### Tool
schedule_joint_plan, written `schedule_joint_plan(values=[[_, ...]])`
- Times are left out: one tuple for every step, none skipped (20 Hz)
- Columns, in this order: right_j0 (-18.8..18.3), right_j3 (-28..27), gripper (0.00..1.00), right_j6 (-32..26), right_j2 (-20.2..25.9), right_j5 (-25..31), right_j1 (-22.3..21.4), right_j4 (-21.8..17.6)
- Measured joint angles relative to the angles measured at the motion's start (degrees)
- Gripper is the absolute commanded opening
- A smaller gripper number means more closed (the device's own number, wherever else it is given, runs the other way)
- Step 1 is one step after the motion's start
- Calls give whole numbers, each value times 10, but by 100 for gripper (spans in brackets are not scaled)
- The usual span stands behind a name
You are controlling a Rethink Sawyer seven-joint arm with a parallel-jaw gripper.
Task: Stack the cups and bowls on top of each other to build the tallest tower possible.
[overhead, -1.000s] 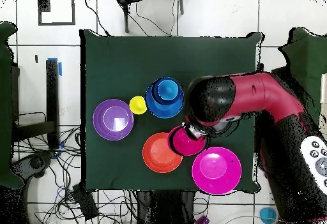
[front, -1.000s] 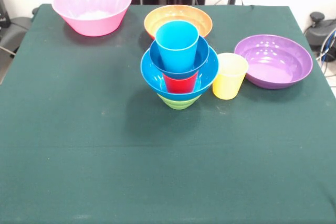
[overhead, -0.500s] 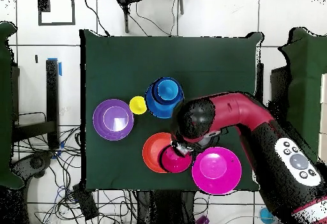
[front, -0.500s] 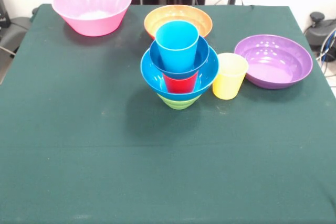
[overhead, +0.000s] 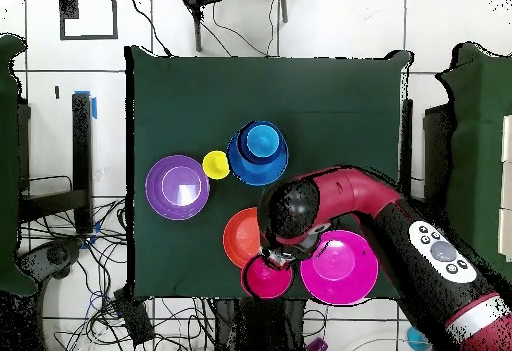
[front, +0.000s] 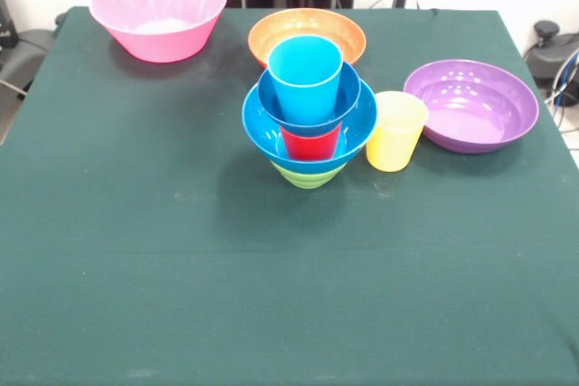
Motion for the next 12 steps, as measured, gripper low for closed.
schedule_joint_plan(values=[[-1,3,0,0,0,0,2,-3],[-2,6,0,0,0,0,5,-6],[-5,12,0,0,0,0,11,-13],[-6,15,0,0,0,0,13,-16],[-7,16,0,0,0,0,14,-17],[-9,20,0,0,0,0,18,-22],[-10,21,0,0,0,0,19,-24],[-11,22,0,0,0,0,20,-24],[-11,23,0,0,0,0,21,-25],[-12,24,0,0,0,0,22,-25],[-12,24,0,0,0,0,23,-25],[-12,24,0,0,0,0,24,-26]])
